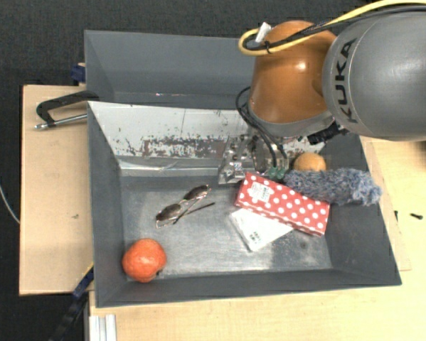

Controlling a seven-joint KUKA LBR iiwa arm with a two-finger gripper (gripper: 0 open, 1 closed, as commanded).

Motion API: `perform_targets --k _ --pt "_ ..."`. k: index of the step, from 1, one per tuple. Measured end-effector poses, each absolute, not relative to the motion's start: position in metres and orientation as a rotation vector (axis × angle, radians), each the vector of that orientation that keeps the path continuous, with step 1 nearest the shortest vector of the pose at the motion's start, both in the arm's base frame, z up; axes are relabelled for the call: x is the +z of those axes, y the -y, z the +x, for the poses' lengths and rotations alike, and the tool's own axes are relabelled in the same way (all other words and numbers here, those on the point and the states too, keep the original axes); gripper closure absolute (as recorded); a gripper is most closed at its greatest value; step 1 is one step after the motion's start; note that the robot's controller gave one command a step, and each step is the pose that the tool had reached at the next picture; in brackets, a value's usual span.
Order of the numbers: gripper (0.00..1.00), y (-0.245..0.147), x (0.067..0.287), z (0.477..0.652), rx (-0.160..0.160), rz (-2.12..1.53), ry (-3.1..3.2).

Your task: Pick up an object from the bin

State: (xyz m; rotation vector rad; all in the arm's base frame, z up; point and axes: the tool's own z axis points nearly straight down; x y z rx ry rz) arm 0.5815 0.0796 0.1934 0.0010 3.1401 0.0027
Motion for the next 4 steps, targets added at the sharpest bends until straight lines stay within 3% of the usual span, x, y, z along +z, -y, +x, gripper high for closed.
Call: perform_targets --k 1,3,4 --pt "1.0 -0.08 0.193 0.582 0.003 0.001 -3.14" --pt "1.0 -0.083 0.147 0.582 0.001 -0.001 -3.144" --pt "1.0 -0.082 0.194 0.587 0.004 0.04 -3.135"
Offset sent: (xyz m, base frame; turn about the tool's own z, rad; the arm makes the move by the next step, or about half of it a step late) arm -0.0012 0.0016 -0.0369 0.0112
